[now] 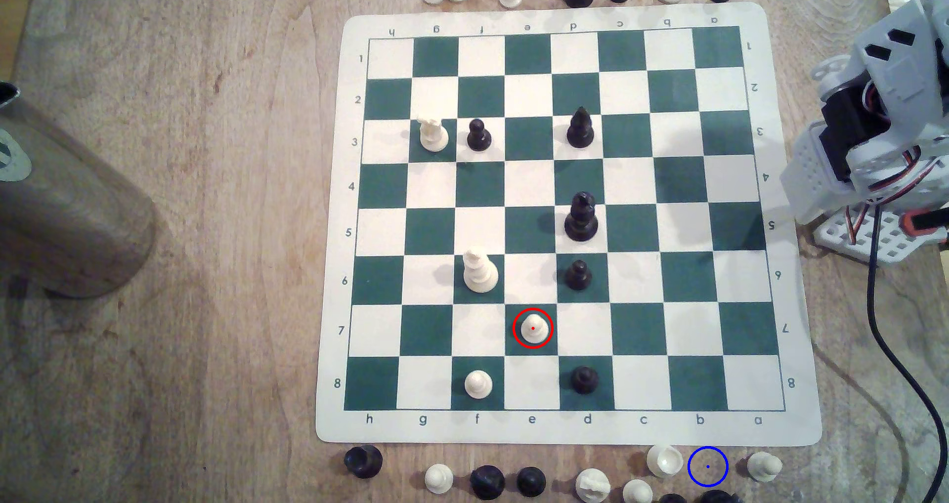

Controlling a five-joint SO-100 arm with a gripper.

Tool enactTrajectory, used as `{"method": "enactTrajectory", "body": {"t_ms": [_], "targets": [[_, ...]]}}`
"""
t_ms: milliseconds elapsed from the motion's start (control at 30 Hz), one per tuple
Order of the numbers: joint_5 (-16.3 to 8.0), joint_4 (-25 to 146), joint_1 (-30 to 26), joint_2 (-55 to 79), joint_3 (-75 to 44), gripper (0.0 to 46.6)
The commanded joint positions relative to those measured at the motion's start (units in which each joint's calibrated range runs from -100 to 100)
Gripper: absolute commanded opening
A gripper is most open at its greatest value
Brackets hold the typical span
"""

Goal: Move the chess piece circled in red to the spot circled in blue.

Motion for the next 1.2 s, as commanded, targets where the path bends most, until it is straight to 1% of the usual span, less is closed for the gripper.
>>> {"method": "enactTrajectory", "body": {"t_ms": [0, 100, 267, 300, 533, 600, 700, 733, 767, 800, 833, 900, 967, 1000, 1033, 1133, 1167], "targets": [[0.1, 2.4, 5.3, -0.4, 1.3, 3.1], [0.1, 13.1, 5.0, -0.4, 0.3, 3.1], [-0.1, 34.9, 4.9, -0.4, -5.8, 3.0], [-0.2, 43.0, 4.9, -0.4, -8.3, 3.0], [-0.3, 73.0, 6.2, -0.4, -17.6, 3.0], [-0.3, 85.5, 7.0, -0.4, -21.7, 3.0], [-0.3, 95.5, 7.6, -0.4, -25.6, 3.0], [-0.7, 101.7, 7.7, -0.4, -27.4, 3.0], [-2.7, 108.9, 8.1, -0.4, -28.9, 3.0], [-4.0, 112.6, 8.2, -0.4, -29.7, 3.0], [-4.5, 116.0, 8.5, -0.4, -30.4, 3.0], [-4.5, 123.9, 9.3, -0.4, -32.1, 3.0], [-4.5, 127.6, 9.6, -0.4, -32.5, 3.1], [-4.5, 129.7, 9.6, -0.3, -32.6, 4.5], [-4.5, 133.2, 9.1, -0.3, -32.8, 4.6], [-4.0, 137.5, 8.7, 0.8, -33.6, 4.1], [-3.9, 138.5, 8.4, 1.8, -34.3, 5.6]]}}
